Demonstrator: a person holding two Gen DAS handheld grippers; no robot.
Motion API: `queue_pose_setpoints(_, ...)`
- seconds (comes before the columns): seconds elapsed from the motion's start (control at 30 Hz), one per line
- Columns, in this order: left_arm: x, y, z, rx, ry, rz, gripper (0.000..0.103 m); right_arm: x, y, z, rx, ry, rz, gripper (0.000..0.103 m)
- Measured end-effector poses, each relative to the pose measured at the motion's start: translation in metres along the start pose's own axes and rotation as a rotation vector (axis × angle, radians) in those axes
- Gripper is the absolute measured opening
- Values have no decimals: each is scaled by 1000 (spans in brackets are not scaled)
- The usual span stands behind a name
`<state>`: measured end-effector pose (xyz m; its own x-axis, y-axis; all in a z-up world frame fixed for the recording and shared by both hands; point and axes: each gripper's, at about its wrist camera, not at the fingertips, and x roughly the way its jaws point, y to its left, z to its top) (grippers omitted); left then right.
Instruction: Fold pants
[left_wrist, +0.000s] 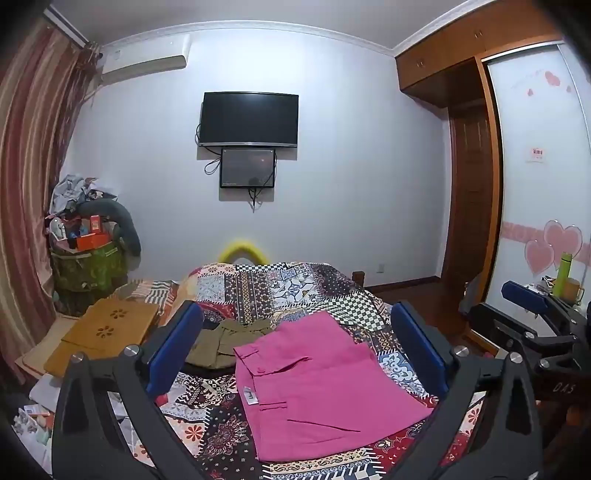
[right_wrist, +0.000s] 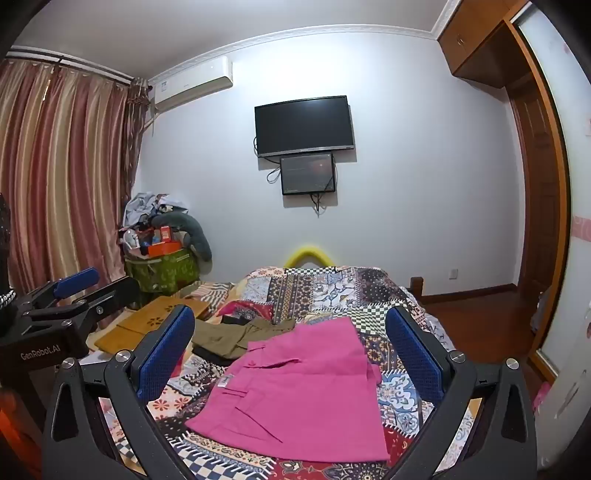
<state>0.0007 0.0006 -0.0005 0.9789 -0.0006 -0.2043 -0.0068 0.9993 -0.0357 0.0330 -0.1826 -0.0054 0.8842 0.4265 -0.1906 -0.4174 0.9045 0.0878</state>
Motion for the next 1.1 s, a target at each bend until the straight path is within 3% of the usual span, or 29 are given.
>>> queue_pose_setpoints(1.1, 15, -1, -7, -4, 21, -7, 103, 4, -2, -7, 11, 16, -6, 103)
